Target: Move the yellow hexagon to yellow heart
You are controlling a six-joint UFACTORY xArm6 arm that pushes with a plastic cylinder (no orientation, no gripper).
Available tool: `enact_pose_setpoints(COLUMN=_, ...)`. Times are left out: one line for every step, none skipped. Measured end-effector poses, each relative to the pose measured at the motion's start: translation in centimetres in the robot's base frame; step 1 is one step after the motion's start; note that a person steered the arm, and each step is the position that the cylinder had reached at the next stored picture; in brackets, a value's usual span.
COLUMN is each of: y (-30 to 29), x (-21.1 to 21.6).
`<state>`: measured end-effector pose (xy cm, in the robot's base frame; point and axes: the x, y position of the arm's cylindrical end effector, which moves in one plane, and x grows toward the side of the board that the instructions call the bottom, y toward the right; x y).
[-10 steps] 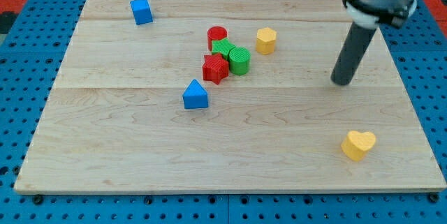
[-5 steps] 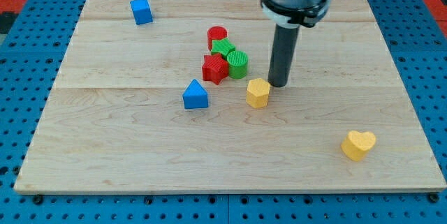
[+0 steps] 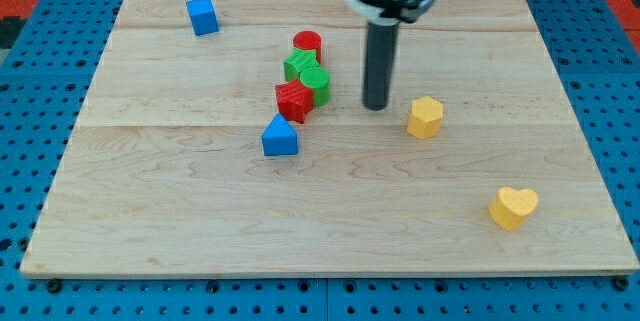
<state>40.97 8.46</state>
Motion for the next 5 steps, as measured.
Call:
enact_pose_setpoints(y=3.7, x=5.8)
enact_pose_setpoints(y=4.6, x=4.1)
enact_pose_setpoints(y=5.8, x=0.0)
enact_pose_setpoints(y=8.0, x=7.0)
enact_pose_setpoints(y=8.2, x=10.2)
